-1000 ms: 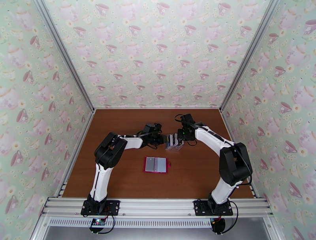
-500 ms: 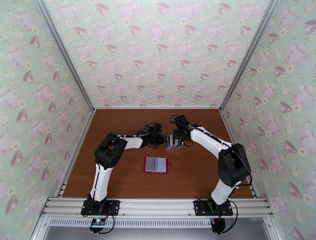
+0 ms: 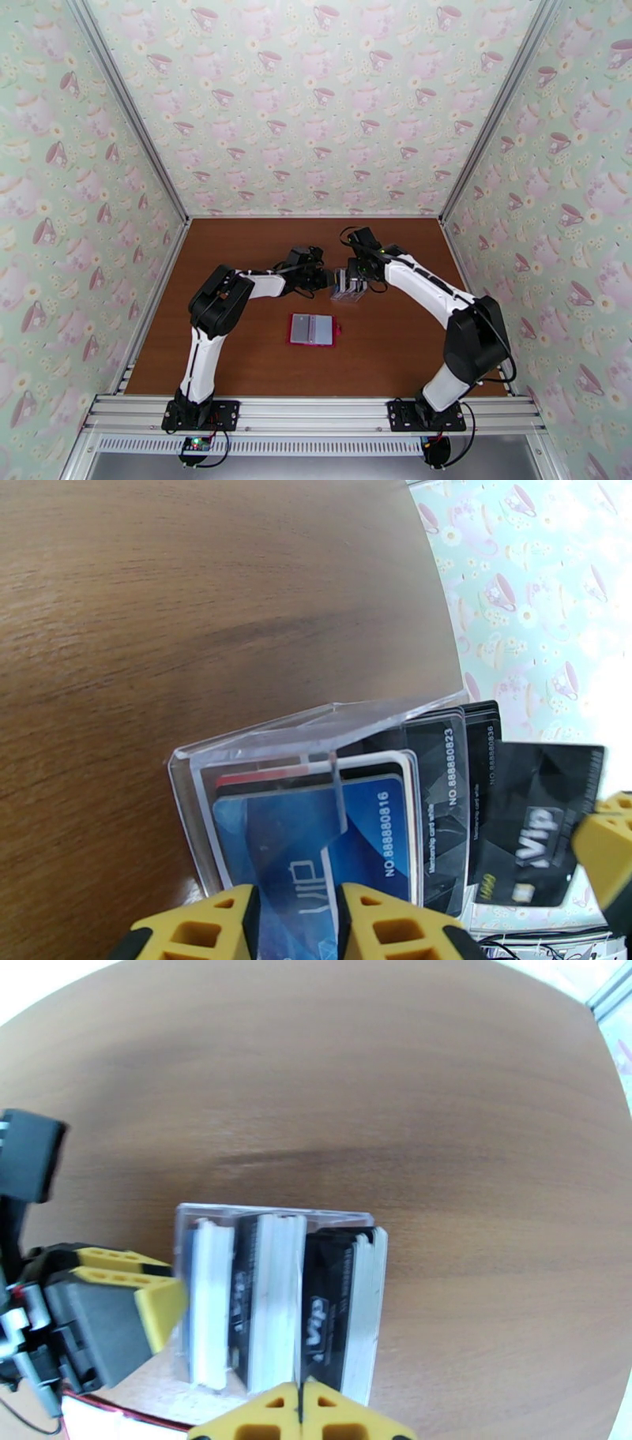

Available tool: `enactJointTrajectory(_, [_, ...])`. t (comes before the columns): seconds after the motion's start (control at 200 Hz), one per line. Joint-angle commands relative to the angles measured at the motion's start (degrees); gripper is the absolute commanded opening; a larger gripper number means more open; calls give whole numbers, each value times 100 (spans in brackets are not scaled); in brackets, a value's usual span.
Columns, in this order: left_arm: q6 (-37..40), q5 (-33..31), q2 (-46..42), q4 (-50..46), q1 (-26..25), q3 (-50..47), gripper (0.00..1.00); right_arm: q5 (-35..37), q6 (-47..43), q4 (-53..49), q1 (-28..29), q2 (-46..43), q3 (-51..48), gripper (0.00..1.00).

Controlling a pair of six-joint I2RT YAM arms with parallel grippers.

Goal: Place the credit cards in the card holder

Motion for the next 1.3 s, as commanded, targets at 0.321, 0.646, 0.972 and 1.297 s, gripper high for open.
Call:
enactJointTrajectory(0.321, [231,-492,-357,-1127,-5,-187,31,1332,675,-517,931,-465,5,0])
enactJointTrajectory(0.646, [334,-588,-817,-1306,-22,-234,33,2119,1102,-795,1646,-624,-160,0])
enactJointTrajectory(0.972, [384,-560,-1160,-1235,-43,-469,33,2803,1561,-1299,2450,-191,116,0])
enactJointTrajectory(1.297, [856,-1116,-2309,-1980,-45,-1196,34,1770,1749,-364,2728,-515,-510,0])
